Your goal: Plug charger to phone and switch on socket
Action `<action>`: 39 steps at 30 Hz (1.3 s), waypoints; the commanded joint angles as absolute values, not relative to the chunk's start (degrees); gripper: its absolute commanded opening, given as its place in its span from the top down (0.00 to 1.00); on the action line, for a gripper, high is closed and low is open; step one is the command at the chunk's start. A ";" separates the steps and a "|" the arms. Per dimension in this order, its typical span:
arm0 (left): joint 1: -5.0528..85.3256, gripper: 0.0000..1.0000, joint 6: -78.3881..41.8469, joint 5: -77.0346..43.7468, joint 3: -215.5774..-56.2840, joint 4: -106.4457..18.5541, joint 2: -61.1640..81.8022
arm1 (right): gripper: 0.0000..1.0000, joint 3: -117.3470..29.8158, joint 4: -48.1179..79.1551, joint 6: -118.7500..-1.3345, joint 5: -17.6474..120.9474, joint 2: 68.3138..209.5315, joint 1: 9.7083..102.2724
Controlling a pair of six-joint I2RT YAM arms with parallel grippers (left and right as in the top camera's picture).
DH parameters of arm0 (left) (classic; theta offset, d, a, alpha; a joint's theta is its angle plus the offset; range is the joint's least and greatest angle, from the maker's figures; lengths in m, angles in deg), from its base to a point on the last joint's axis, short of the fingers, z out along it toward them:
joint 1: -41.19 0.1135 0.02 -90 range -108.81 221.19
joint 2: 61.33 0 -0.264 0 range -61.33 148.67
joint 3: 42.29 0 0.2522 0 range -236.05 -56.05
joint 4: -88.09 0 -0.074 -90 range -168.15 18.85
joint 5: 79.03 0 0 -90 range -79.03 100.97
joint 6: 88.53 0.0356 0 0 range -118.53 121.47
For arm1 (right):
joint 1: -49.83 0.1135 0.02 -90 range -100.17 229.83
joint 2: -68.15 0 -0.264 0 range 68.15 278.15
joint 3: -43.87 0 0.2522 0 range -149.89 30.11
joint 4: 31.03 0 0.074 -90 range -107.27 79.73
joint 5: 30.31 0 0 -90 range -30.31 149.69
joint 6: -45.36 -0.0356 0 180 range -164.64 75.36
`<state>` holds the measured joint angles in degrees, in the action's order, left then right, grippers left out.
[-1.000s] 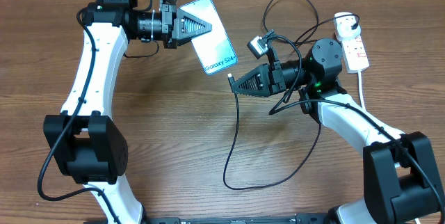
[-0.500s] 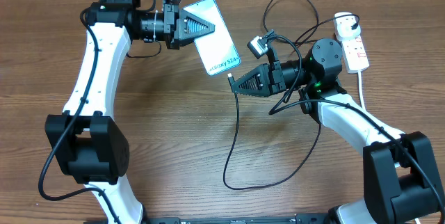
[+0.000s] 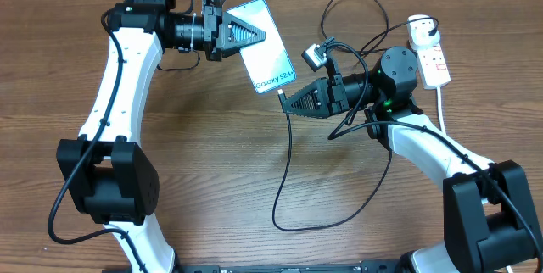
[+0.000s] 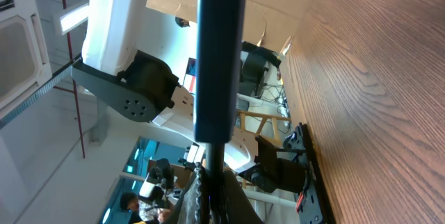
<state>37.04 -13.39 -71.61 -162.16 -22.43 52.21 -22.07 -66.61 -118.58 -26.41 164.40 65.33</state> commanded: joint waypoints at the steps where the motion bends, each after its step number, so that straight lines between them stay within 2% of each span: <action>1: 36.32 0.96 -13.98 -73.30 -162.20 -22.47 51.86 | 0.96 -23.65 -66.98 -118.79 -25.60 163.09 65.57; 39: 35.38 0.96 -13.93 -76.07 -162.20 -22.52 51.86 | 0.96 -23.65 -68.03 -118.82 -25.01 163.09 65.07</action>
<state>35.91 -13.39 -73.01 -162.16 -22.43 52.21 -22.07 -67.42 -118.60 -25.76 164.42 65.25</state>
